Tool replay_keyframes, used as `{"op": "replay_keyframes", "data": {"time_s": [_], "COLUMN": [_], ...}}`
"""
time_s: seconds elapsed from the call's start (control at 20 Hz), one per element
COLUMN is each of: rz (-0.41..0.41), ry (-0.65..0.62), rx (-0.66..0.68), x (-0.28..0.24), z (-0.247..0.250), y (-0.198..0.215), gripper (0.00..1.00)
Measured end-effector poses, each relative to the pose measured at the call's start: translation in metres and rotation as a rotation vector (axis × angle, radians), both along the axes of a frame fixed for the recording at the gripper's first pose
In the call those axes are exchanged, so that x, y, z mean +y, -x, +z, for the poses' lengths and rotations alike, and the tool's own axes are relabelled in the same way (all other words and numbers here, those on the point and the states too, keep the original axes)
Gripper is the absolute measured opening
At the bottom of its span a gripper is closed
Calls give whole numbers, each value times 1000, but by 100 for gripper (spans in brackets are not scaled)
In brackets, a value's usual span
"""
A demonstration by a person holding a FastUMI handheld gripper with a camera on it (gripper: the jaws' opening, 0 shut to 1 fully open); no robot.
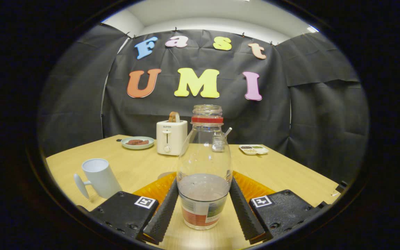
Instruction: Take the bottle from table, then pour the juice into the cup, finally place the bottle on the coaster
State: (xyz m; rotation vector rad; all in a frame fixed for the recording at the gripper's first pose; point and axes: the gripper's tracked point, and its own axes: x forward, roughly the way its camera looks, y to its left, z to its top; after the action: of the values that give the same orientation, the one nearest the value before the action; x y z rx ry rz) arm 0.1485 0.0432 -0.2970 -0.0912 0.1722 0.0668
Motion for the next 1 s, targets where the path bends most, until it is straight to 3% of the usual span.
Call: {"op": "replay_keyframes", "data": {"time_s": [0.25, 0.6, 1.0], "rz": [0, -54, -78], "ry": [-25, 56, 308], "rx": [29, 5, 2], "x": [0, -14, -19], "z": [-3, 30, 66], "y": [1, 5, 3], "gripper": [82, 81, 81]}}
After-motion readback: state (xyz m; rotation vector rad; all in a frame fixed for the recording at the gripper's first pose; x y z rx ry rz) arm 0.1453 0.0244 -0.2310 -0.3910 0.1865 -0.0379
